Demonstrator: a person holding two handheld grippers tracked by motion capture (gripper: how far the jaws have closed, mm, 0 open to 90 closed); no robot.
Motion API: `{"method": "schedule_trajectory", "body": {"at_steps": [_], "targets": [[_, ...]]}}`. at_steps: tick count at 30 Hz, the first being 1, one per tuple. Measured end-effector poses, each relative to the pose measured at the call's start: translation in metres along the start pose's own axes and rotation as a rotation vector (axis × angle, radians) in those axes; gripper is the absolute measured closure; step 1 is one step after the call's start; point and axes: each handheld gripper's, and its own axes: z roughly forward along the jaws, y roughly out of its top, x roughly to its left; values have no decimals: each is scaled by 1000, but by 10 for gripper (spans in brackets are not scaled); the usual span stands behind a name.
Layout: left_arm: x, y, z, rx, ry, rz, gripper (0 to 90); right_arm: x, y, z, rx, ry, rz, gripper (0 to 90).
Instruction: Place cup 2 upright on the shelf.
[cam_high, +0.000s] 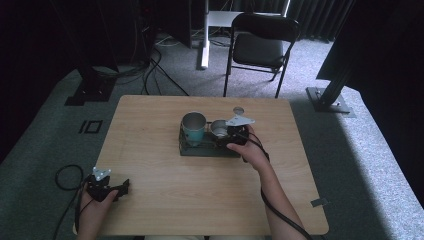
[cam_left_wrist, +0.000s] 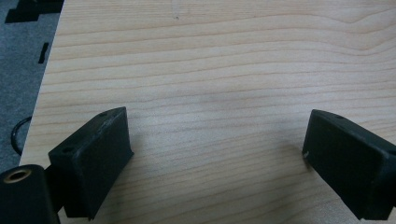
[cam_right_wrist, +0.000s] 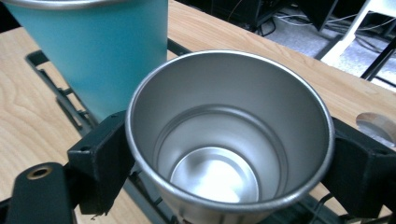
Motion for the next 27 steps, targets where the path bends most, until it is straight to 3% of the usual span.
{"method": "schedule_trajectory", "body": {"at_steps": [7,27], "targets": [[0,0,0,0,0,0,85,-2,-3,-8,-17,17,15,121],[0,0,0,0,0,0,84,-13,-18,-38,-71,9,34,120]]}}
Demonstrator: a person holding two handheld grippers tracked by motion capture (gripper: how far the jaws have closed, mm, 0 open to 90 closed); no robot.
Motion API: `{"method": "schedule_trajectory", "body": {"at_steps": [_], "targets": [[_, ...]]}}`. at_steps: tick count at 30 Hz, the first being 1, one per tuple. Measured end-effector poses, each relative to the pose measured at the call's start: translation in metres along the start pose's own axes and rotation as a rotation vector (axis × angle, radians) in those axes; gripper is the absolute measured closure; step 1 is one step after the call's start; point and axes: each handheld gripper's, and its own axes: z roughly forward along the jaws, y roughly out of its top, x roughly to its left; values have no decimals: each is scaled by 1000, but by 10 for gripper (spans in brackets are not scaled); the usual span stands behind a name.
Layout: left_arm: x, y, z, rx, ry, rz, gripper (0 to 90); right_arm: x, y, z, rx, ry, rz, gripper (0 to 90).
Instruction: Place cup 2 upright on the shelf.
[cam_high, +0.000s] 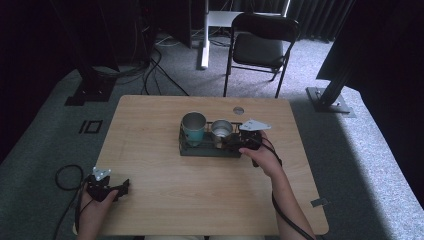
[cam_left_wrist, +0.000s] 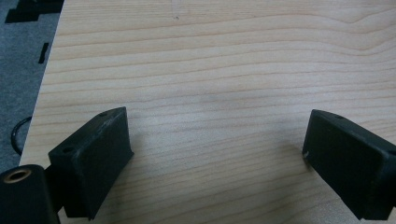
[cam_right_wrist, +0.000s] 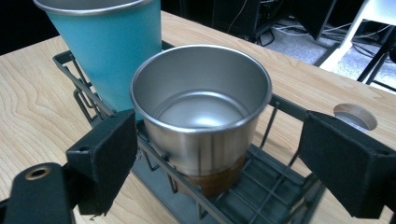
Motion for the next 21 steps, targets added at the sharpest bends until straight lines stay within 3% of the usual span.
{"method": "schedule_trajectory", "body": {"at_steps": [21], "targets": [[0,0,0,0,0,0,85,-16,-22,-30,-19,-41,35,120]]}}
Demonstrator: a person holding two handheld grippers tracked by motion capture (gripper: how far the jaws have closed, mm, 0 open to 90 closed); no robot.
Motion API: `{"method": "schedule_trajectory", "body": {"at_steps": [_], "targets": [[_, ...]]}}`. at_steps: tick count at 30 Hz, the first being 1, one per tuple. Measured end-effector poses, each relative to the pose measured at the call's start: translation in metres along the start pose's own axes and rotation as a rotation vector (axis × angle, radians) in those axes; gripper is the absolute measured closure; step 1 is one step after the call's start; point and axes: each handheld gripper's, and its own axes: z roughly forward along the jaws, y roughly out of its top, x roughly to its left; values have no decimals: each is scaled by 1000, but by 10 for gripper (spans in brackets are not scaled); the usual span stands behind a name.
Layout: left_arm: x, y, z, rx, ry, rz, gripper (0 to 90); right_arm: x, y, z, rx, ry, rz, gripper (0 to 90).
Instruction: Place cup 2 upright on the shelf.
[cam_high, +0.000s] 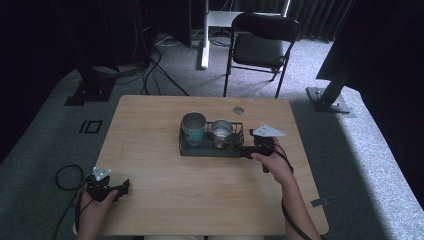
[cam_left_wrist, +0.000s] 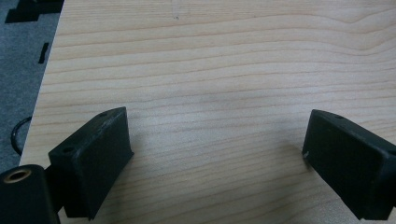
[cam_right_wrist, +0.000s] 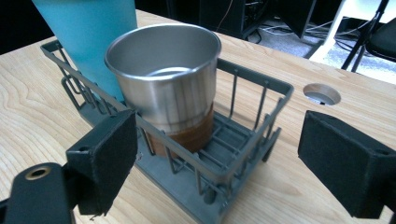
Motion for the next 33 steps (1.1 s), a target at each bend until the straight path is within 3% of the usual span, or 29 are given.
{"method": "schedule_trajectory", "body": {"at_steps": [12,33], "targets": [[0,0,0,0,0,0,84,-3,-17,-16,13,-24,2,120],[0,0,0,0,0,0,84,-15,-62,-29,66,-65,38,120]]}}
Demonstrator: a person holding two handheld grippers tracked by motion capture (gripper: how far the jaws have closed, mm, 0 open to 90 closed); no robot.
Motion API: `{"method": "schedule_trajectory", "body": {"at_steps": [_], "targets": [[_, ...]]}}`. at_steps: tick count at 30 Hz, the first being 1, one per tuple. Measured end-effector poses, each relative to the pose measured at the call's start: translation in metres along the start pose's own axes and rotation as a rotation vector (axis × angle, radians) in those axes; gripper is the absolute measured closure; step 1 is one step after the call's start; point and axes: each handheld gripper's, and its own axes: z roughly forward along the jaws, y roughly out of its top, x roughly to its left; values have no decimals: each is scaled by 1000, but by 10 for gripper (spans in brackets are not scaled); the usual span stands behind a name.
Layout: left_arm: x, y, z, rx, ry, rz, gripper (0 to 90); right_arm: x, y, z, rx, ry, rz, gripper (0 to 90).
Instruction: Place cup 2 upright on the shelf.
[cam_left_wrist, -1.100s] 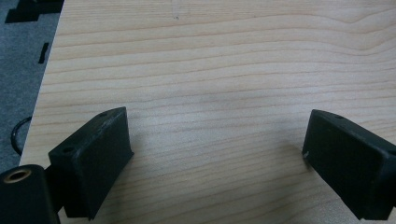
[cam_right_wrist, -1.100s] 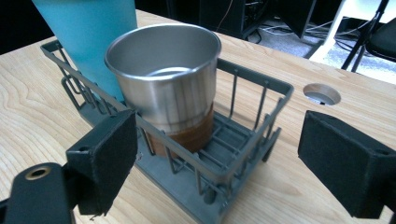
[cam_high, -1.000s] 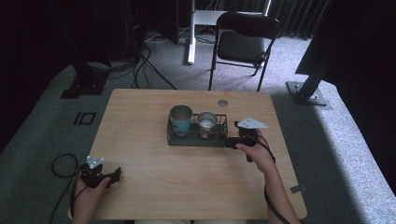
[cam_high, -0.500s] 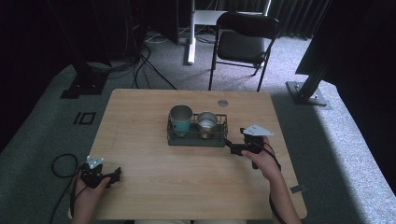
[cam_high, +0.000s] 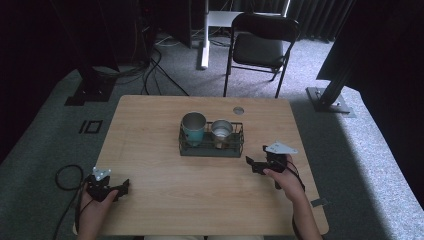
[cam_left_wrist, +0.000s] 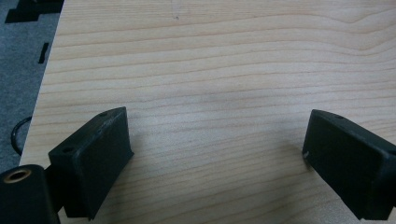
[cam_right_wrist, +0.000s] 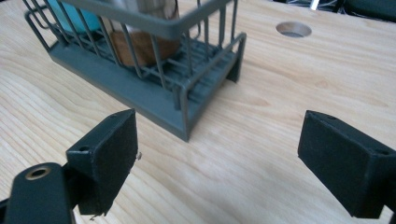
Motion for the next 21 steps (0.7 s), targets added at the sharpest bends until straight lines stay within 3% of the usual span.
{"method": "schedule_trajectory", "body": {"at_steps": [17,21], "targets": [[0,0,0,0,0,0,84,-5,-30,-15,63,-10,-4,119],[0,0,0,0,0,0,85,-5,-35,-19,72,-5,-28,120]]}}
